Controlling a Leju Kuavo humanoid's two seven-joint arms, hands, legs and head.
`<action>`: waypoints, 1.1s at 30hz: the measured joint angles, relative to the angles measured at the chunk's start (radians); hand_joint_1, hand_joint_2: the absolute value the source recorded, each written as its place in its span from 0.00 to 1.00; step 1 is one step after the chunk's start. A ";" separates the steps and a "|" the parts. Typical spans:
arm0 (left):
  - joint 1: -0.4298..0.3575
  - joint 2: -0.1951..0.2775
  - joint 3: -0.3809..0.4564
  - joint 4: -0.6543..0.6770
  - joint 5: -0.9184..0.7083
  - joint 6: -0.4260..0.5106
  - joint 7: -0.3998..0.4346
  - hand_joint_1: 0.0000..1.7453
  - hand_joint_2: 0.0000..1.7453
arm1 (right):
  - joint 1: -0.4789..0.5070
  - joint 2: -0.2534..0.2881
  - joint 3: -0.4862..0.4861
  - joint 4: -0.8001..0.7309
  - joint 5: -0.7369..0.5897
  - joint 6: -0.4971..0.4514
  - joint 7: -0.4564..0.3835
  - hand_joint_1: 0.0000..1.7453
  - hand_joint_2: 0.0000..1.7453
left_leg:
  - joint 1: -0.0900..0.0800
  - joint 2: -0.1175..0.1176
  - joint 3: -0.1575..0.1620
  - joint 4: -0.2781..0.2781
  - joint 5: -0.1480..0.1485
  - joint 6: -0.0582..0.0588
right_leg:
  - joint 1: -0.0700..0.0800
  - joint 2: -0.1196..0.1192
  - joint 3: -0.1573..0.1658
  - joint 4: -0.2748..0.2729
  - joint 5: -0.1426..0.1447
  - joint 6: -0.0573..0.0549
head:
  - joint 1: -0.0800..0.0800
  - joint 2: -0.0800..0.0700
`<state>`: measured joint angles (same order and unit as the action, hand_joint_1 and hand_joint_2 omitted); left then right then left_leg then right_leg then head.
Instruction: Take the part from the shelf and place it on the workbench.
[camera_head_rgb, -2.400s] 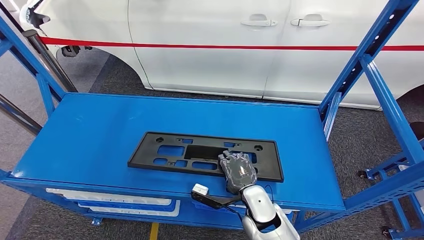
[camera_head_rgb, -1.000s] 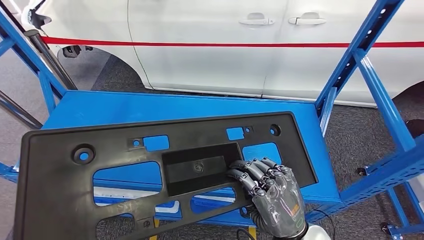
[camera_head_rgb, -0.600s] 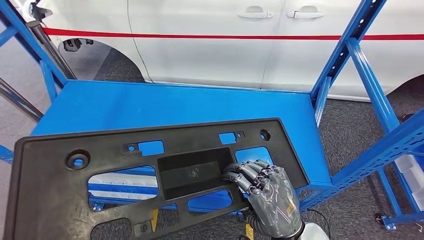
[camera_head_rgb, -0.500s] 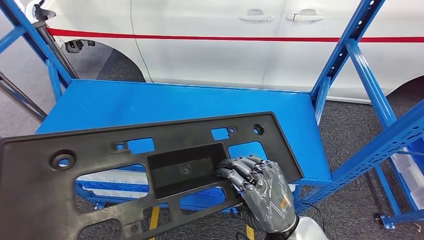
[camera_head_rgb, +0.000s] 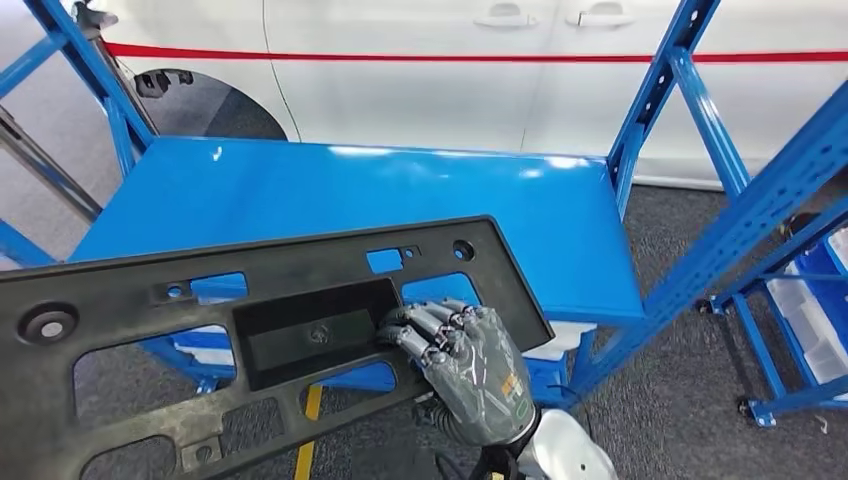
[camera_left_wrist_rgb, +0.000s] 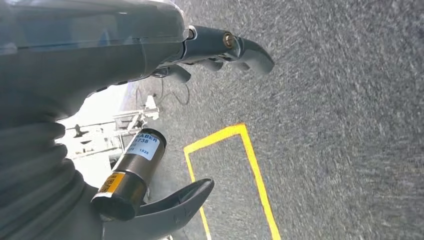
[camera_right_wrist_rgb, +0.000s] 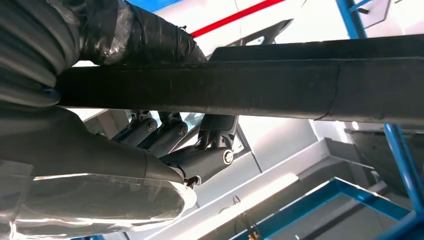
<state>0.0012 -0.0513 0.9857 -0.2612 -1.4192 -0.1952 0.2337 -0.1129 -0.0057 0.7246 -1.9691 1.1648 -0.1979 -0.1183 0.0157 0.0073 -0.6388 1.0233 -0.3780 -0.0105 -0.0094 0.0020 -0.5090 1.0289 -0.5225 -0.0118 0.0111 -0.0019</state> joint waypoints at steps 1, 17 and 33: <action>0.001 0.001 0.000 0.000 0.002 -0.001 0.002 0.00 1.00 | 0.000 0.000 0.002 0.002 -0.003 0.002 -0.001 1.00 1.00 | 0.002 -0.001 -0.006 0.007 -0.010 -0.006 | -0.001 -0.002 -0.007 -0.001 0.010 -0.010 | 0.000 0.000; 0.015 -0.051 0.013 -0.006 -0.112 0.006 0.010 0.00 1.00 | 0.184 -0.043 -0.097 -0.161 -0.026 0.099 0.036 1.00 1.00 | -0.005 -0.003 0.166 -0.041 -0.129 0.034 | 0.002 -0.006 -0.155 0.017 0.129 0.021 | -0.003 0.000; 0.009 -0.145 0.058 -0.081 -0.127 -0.008 0.034 0.00 1.00 | 0.271 -0.070 -0.204 -0.294 -0.019 0.147 0.028 1.00 1.00 | -0.006 0.002 -0.021 0.033 -0.053 0.000 | 0.000 -0.007 -0.001 -0.026 0.027 -0.017 | 0.000 0.000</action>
<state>0.0103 -0.1963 1.0442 -0.3418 -1.5466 -0.2028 0.2678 0.1584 -0.0759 0.5205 -2.2632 1.1455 -0.0505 -0.0901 0.0097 0.0091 -0.6599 1.0562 -0.4308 -0.0109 -0.0092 -0.0049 -0.5105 1.0029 -0.4957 -0.0287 0.0107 -0.0019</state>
